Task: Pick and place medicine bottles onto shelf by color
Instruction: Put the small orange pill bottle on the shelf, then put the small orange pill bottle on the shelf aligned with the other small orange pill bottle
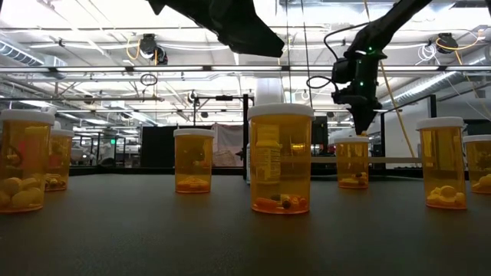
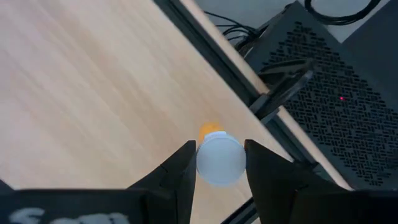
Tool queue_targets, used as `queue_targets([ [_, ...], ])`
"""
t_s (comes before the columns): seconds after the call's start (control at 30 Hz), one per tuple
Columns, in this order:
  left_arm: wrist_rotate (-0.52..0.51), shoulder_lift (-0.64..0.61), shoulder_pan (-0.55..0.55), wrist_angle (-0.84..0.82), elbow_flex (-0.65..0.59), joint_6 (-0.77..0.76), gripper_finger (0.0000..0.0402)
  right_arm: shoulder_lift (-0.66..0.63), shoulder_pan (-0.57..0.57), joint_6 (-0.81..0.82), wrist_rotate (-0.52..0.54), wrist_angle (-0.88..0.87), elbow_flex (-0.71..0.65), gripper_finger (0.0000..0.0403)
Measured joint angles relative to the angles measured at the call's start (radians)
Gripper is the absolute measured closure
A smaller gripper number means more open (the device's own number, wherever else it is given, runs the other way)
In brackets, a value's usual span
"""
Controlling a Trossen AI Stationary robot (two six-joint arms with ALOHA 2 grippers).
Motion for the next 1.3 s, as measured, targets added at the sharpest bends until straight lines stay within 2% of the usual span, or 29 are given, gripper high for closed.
queue_targets([
  [0.8,0.000,0.000,0.000,0.000,0.000,0.000,0.0153,0.000,0.017,-0.085,0.000,0.044,-0.039,0.0280],
  [1.3,0.000,0.000,0.000,0.000,0.000,0.000,0.0153,0.000,0.017,-0.088,0.003,0.054,-0.039,0.0233],
])
